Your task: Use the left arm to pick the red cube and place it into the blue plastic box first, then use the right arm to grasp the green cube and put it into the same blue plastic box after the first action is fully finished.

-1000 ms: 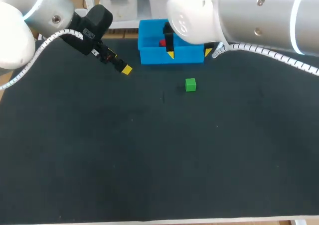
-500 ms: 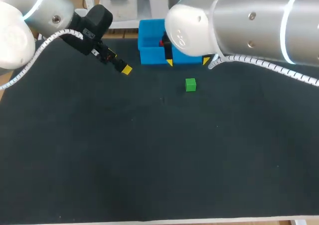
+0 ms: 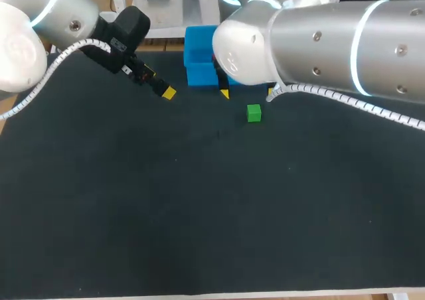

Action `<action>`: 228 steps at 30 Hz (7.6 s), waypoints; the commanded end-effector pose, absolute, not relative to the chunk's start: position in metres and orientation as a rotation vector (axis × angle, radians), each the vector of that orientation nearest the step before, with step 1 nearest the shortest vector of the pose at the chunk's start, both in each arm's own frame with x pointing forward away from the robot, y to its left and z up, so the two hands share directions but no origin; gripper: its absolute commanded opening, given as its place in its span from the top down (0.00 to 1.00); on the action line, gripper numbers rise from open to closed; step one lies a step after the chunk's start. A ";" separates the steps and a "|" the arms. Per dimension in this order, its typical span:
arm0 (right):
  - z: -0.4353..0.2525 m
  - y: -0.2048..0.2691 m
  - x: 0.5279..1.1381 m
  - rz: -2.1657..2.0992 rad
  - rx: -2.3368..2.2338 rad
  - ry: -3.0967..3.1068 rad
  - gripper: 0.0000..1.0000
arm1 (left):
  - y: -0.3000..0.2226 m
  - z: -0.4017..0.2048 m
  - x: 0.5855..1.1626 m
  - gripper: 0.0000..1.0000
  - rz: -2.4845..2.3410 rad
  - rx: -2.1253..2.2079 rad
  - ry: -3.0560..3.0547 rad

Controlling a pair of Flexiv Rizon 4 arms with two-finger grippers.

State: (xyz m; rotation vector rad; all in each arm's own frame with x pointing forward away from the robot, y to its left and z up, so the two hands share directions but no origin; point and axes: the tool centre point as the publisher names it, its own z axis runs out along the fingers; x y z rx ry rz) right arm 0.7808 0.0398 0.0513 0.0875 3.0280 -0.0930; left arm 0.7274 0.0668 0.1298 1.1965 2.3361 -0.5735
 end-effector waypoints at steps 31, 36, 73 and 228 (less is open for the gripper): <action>0.002 0.017 0.780 -0.069 0.157 3.012 0.00 | 0.068 0.129 0.728 0.00 -0.578 1.198 2.330; -0.002 0.016 0.782 -0.056 0.150 3.014 0.00 | 0.068 0.129 0.728 0.00 -0.578 1.198 2.330; -0.008 0.025 0.784 -0.008 0.024 3.046 1.00 | 0.068 0.129 0.728 0.00 -0.578 1.198 2.330; 0.128 0.027 1.006 0.802 -0.978 2.148 1.00 | 0.068 0.129 0.728 0.00 -0.578 1.198 2.330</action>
